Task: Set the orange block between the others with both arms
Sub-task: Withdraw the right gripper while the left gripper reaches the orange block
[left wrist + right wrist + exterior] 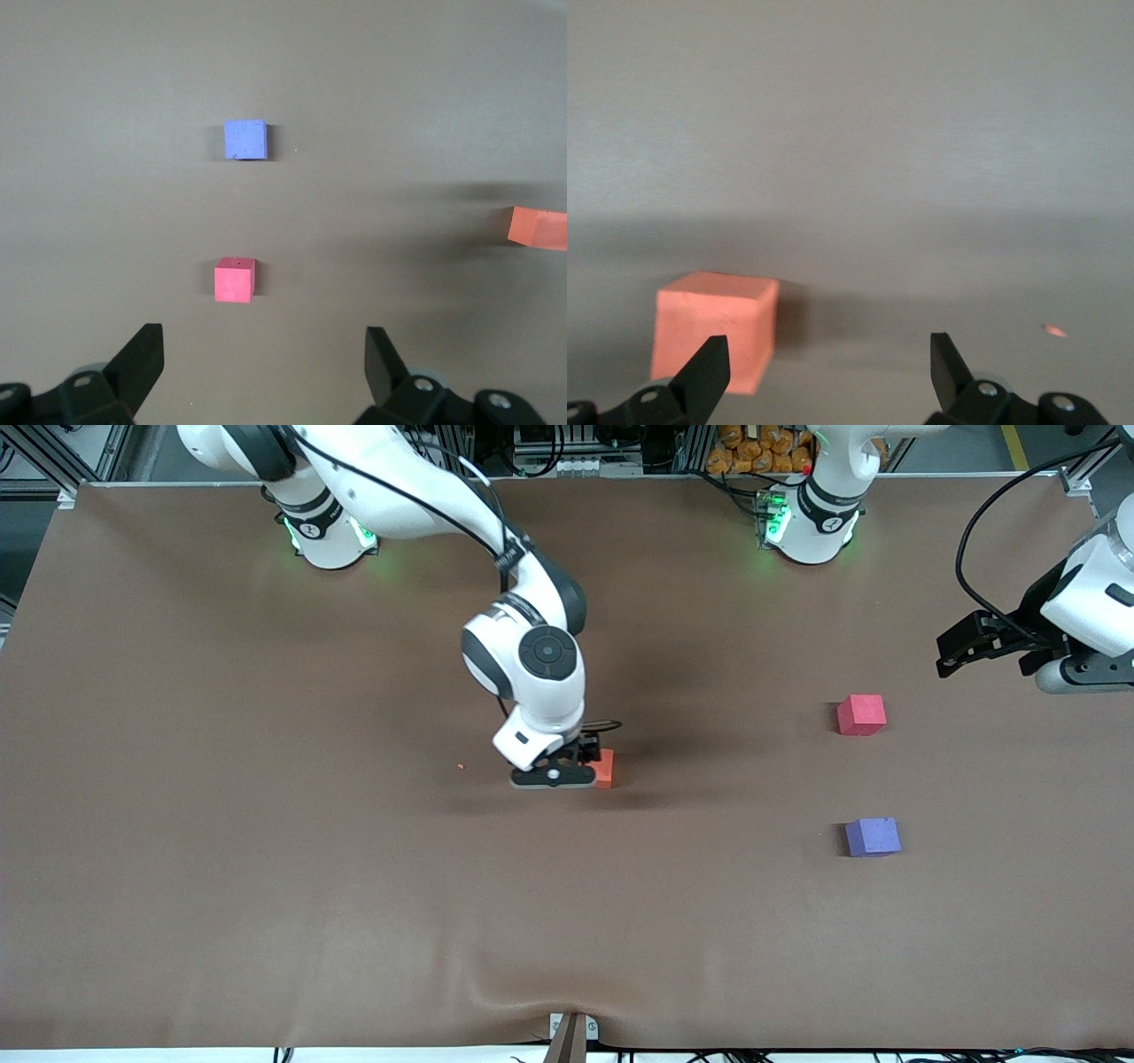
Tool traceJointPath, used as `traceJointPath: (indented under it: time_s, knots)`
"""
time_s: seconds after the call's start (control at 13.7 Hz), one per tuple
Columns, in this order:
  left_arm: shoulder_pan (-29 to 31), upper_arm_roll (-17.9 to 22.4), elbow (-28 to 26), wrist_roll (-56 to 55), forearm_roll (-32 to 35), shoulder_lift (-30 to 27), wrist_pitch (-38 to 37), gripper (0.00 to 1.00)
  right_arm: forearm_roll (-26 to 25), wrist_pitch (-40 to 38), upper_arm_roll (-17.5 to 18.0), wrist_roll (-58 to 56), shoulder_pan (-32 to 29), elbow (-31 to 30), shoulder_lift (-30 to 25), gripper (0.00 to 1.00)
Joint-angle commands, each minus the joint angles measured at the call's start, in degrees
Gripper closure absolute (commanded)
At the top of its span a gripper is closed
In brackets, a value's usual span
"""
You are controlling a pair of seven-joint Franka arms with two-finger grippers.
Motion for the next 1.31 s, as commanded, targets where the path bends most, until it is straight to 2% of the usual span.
traceJointPath:
  time_s: [0.0, 0.36, 0.58, 0.8, 1.02, 1.24]
  knots:
    - [-0.57, -0.15, 0.75, -0.35, 0.92, 0.54, 0.37, 0.0, 0.03, -5.14, 0.24, -4.95, -3.35, -1.81, -4.71, 0.0]
    - [-3.64, -0.15, 0.75, -0.79, 0.57, 1.95, 1.25, 0.0, 0.38, -16.65, 0.41, -19.8, -11.69, -1.9, -9.9, 0.0]
    - [-8.2, -0.15, 0.93, -8.05, 1.01, 4.05, 2.04, 0.0, 0.47, -23.59, 0.41, -26.75, -16.97, -2.6, -11.4, 0.0]
    - [-14.7, -0.06, 1.19, -17.89, 0.92, 7.3, 4.4, 0.0, 0.56, -33.69, 0.33, -34.73, -22.68, -2.95, -11.67, 0.0]
    - [-19.89, -0.15, 4.43, -24.59, 0.83, 13.26, 7.57, 0.0, 0.65, -37.4, 0.33, -43.45, -28.31, -4.0, -13.15, 0.0]
    - [-25.87, 0.02, 6.81, -30.12, 0.92, 20.82, 11.69, 0.0, 0.65, -35.66, 0.33, -44.43, -30.96, -9.44, -19.11, 0.0]
